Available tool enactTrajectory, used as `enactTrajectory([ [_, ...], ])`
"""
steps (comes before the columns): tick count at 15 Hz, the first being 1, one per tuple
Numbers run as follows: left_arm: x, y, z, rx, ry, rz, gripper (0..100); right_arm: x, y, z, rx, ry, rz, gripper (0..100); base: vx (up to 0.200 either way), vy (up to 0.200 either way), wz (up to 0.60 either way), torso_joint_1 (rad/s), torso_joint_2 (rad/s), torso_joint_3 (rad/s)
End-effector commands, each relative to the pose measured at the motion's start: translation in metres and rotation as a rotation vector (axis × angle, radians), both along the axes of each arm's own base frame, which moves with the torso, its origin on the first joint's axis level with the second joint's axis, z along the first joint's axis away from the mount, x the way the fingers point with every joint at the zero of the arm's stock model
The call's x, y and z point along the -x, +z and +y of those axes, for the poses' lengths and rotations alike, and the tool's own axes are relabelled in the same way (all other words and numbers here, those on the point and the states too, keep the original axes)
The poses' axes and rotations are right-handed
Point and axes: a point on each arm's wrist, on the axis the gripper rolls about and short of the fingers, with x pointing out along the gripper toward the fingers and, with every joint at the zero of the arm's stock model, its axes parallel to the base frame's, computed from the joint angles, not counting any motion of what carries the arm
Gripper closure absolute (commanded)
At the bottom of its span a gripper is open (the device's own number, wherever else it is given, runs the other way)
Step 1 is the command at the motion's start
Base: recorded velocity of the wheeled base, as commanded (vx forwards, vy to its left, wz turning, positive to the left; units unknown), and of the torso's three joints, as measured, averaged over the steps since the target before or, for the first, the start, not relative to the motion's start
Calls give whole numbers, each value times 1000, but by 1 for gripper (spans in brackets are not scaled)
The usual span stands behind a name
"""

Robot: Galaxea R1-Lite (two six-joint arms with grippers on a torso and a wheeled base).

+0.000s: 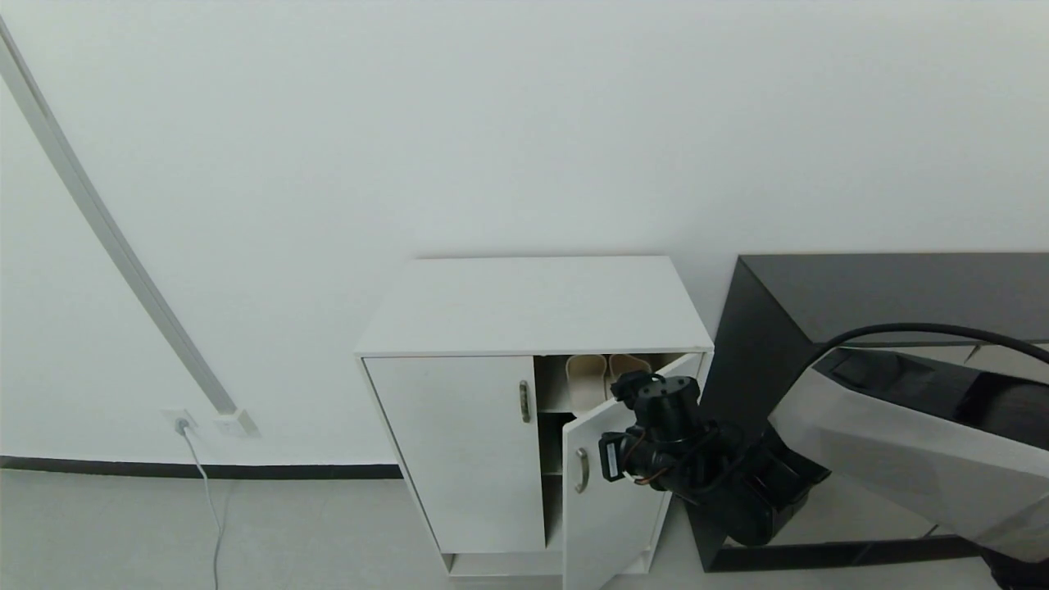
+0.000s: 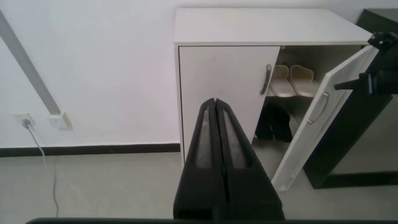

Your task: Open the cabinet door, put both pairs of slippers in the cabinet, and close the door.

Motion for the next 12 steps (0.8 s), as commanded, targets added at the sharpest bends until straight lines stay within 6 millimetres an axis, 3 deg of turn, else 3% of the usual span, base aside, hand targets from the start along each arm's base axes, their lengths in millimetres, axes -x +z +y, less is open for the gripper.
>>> enactTrajectory([
  [1, 0, 0, 0, 0, 0, 1, 100, -11, -8, 5, -6, -5, -9, 100, 0, 0, 0, 0, 0, 0],
  [7, 0, 0, 0, -1, -1, 1, 100, -49, -13, 11, -3, -33, -42, 100, 0, 0, 0, 0, 0, 0],
  [12, 0, 0, 0, -3, 0, 1, 100, -65, -15, 19, -25, -38, -79, 100, 0, 0, 0, 0, 0, 0],
])
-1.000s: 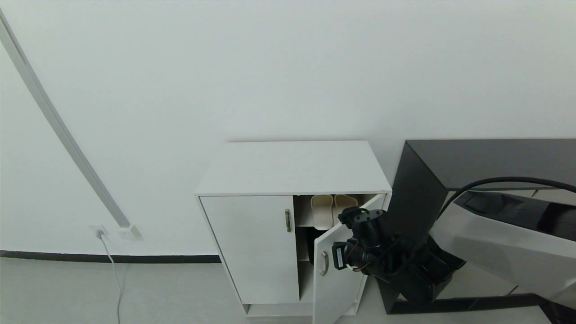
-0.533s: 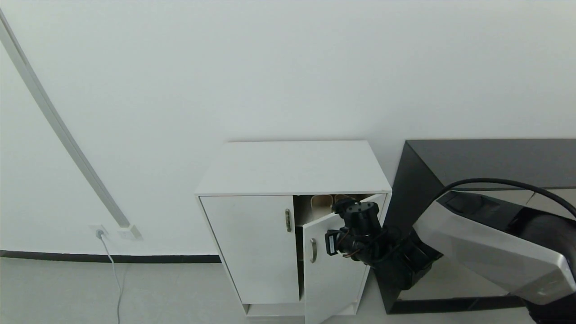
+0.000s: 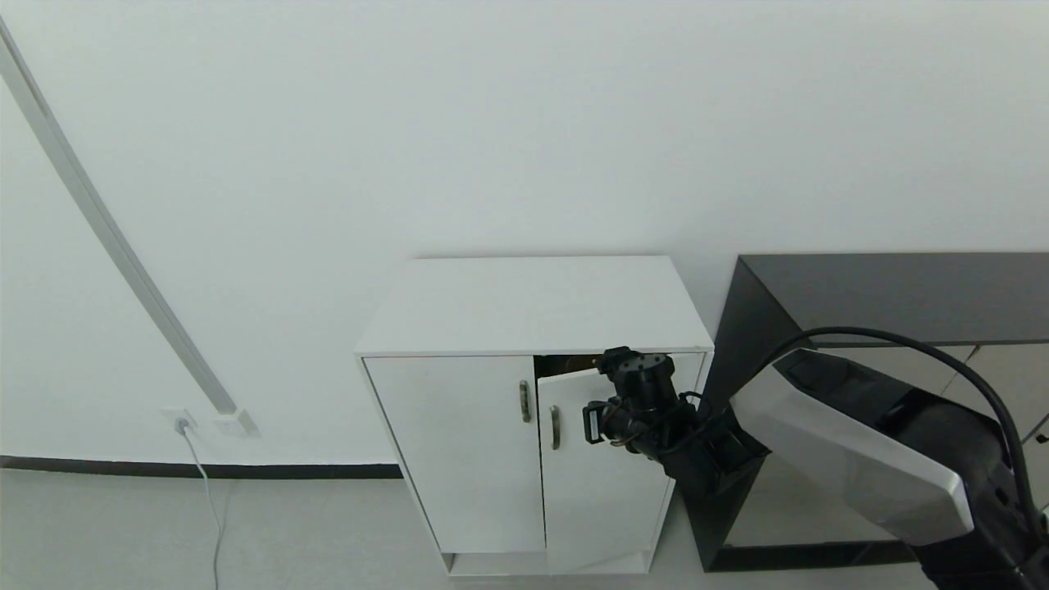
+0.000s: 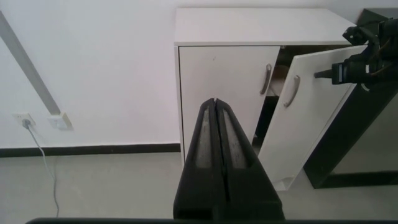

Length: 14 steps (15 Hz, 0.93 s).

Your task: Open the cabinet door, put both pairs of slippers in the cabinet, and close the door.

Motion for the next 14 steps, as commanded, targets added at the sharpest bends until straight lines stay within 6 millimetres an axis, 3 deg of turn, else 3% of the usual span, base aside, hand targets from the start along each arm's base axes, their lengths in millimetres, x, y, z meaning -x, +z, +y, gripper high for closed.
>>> enactTrajectory([
  [1, 0, 0, 0, 0, 0, -1, 100, -7, -6, 1, -6, -5, -9, 100, 0, 0, 0, 0, 0, 0],
  [14, 0, 0, 0, 0, 0, -1, 100, -32, 7, 1, -11, -23, -62, 100, 0, 0, 0, 0, 0, 0],
])
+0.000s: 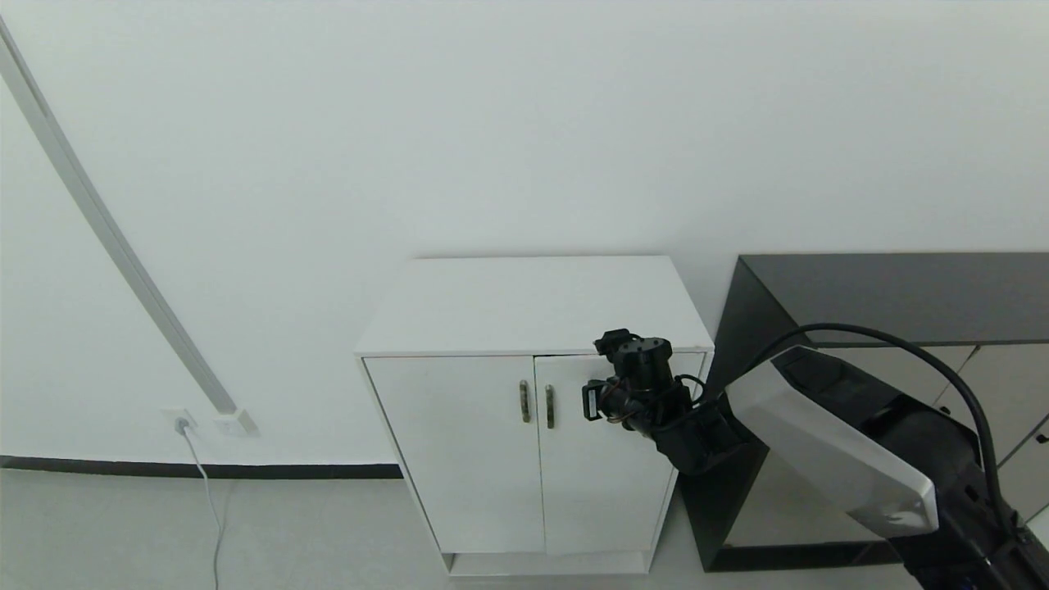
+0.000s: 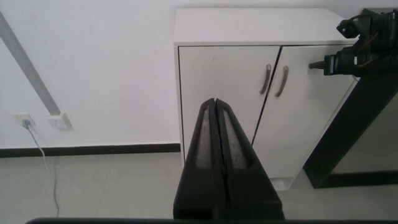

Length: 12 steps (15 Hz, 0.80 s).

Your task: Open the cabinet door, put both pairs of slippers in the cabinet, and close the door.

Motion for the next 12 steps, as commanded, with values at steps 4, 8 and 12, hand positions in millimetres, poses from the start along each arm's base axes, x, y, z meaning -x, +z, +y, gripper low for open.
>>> enactTrajectory([
  [4, 0, 0, 0, 0, 0, 0, 100, -8, -7, -1, 14, -6, -9, 100, 0, 0, 0, 0, 0, 0],
  [8, 0, 0, 0, 0, 0, 0, 100, -7, -8, -2, 16, -9, -5, 100, 0, 0, 0, 0, 0, 0],
  [12, 0, 0, 0, 0, 0, 0, 100, 9, 10, -10, 7, -27, -23, 100, 0, 0, 0, 0, 0, 0],
])
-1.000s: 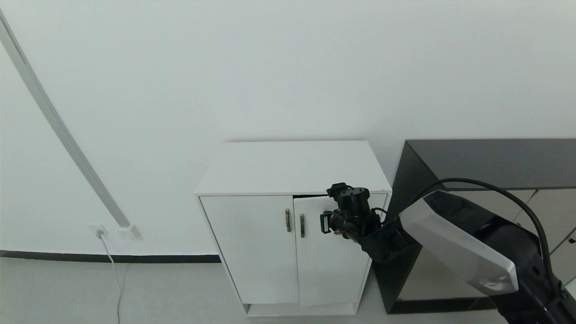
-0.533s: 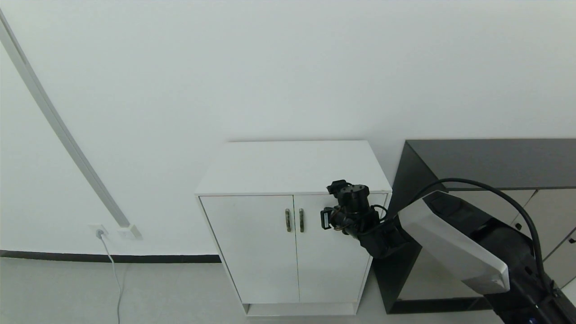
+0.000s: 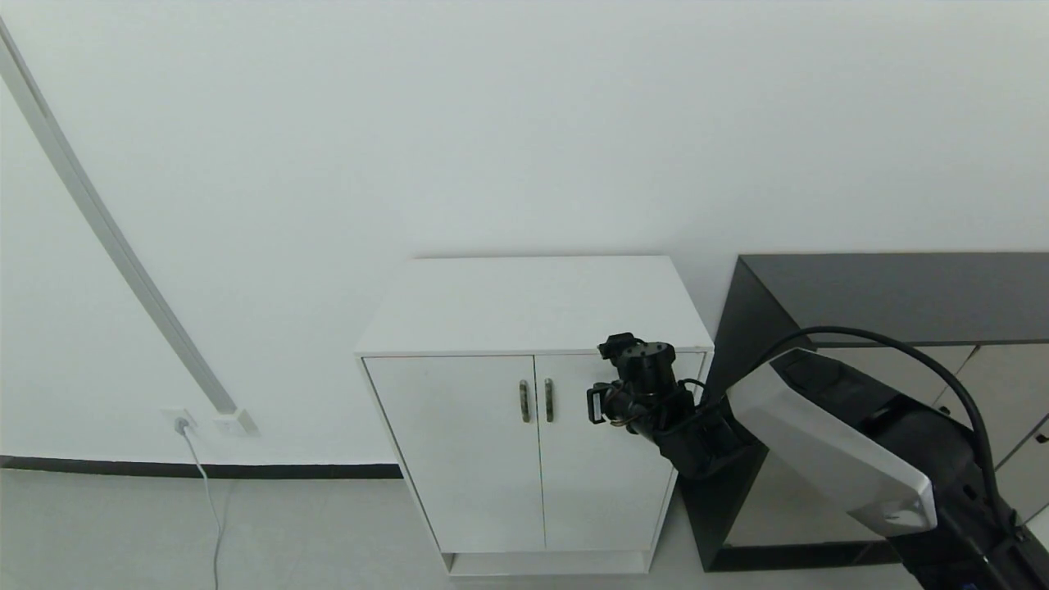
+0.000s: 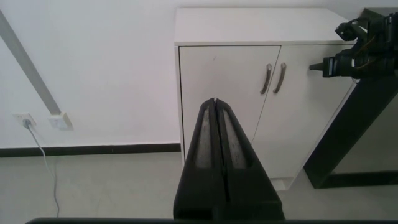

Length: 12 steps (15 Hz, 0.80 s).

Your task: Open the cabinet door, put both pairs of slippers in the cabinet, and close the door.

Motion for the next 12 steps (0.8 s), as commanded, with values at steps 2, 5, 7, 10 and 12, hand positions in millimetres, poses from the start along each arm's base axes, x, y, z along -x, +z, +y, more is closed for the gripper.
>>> enactTrajectory([
  [2, 0, 0, 0, 2, 0, 0, 100, 21, 27, -16, -21, -9, -26, 100, 0, 0, 0, 0, 0, 0],
  [5, 0, 0, 0, 2, 0, 0, 100, 50, 49, -42, -50, -30, -50, 100, 0, 0, 0, 0, 0, 0],
  [7, 0, 0, 0, 4, 2, 2, 100, 73, 61, -67, -47, -54, -52, 100, 0, 0, 0, 0, 0, 0],
  [10, 0, 0, 0, 4, 0, 2, 100, 106, 78, -106, -45, -102, -66, 100, 0, 0, 0, 0, 0, 0],
  [12, 0, 0, 0, 4, 0, 0, 100, 128, 90, -128, -52, -131, -82, 100, 0, 0, 0, 0, 0, 0],
])
